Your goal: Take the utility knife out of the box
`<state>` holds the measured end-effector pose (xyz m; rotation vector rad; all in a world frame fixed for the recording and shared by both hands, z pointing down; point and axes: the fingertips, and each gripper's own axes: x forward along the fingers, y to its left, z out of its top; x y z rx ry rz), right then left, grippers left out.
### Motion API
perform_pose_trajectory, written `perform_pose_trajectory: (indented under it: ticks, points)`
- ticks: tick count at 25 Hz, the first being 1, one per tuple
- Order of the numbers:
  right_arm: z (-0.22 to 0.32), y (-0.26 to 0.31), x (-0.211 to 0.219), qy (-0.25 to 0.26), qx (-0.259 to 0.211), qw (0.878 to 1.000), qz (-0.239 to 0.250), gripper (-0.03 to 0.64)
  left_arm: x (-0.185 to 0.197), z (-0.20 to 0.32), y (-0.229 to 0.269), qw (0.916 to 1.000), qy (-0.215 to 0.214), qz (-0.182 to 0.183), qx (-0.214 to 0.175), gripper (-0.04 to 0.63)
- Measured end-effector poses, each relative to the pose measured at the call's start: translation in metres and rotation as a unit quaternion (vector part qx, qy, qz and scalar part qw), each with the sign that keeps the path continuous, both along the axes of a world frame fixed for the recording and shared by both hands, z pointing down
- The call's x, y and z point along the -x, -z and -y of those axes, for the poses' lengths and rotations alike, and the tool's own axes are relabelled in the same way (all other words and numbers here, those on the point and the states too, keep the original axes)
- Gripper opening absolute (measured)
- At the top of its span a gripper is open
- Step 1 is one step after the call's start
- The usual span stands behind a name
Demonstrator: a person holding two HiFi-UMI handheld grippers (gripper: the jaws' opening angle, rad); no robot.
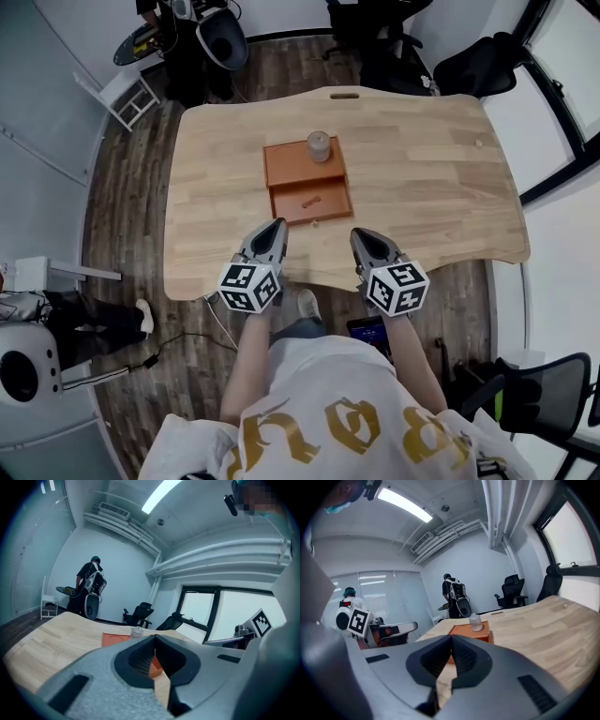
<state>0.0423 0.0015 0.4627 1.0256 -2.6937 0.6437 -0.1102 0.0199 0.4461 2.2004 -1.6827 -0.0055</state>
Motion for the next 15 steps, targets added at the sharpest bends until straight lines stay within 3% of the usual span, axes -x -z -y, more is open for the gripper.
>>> perform_pose_trajectory:
  ticks: [5,15]
  points:
    - [0.05,-0.009,0.015,-0.033,0.008,0.999,-0.012,0.012,0.026,0.061,-0.014,0.9995,-0.021,0.0,0.022,0.011]
    - [0.092,-0.016,0.031,-0.068,0.012,0.997,-0.017,0.011,0.038,0.117,-0.015,0.9978,-0.064,-0.004,0.015,0.011]
